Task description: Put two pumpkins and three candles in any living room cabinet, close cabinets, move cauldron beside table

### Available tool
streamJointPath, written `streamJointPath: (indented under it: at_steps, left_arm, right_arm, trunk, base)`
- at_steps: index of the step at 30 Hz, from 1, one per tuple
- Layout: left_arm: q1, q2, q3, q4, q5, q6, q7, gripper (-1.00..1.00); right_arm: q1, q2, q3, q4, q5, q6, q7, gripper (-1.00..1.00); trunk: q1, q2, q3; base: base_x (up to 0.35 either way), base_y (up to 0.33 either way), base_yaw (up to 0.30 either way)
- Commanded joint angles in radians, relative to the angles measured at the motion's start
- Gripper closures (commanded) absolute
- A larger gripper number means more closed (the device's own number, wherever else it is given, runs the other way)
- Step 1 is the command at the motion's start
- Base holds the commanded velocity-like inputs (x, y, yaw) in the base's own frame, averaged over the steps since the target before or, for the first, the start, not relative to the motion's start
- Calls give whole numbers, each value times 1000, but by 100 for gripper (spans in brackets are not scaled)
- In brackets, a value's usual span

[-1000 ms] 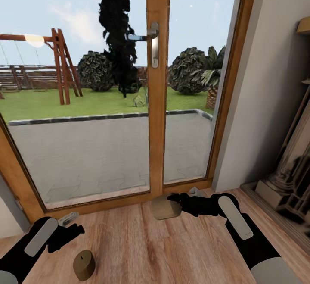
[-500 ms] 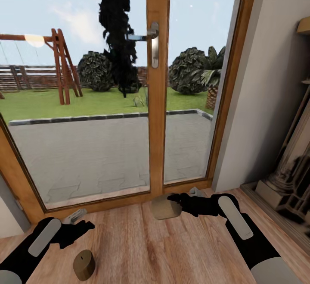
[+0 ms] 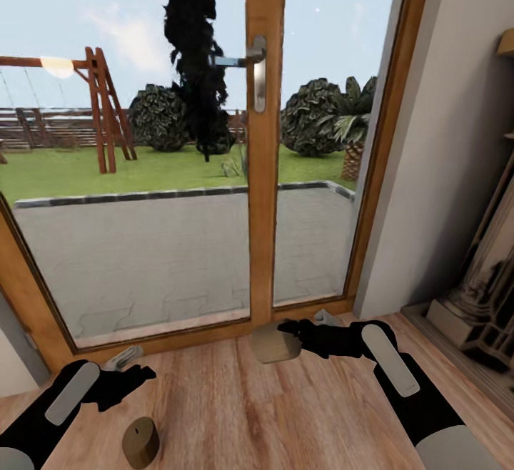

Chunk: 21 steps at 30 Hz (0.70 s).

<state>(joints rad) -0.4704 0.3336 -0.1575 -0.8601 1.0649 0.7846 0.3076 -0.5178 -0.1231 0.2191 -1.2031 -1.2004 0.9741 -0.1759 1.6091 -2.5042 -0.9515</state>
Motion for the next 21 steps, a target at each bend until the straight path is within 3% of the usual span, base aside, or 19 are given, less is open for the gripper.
streamJointPath:
  at_steps: [1, 10, 15, 21]
  left_arm:
    - [-1, 1, -4, -1, 11, -1, 10, -100]
    - [-1, 2, -4, -2, 7, -3, 18, -100]
    - [-1, -6, 2, -1, -50, -28, 20, -100]
    - [-1, -7, 3, 11, -68, -44, 21, -100]
  right_arm:
    - [-1, -1, 2, -1, -11, 1, -11, 100]
    - [-1, 0, 2, -1, -11, 0, -11, 100]
    - [-1, 0, 2, -1, -11, 0, -12, 100]
    - [-1, -1, 2, -1, -11, 0, -12, 100]
  trunk:
    - [0, 0, -1]
    - [0, 0, -1]
    - [0, 0, -1]
    - [0, 0, -1]
  base:
    - [33, 30, 0]
    - [84, 124, 0]
    - [105, 74, 0]
    - [167, 68, 0]
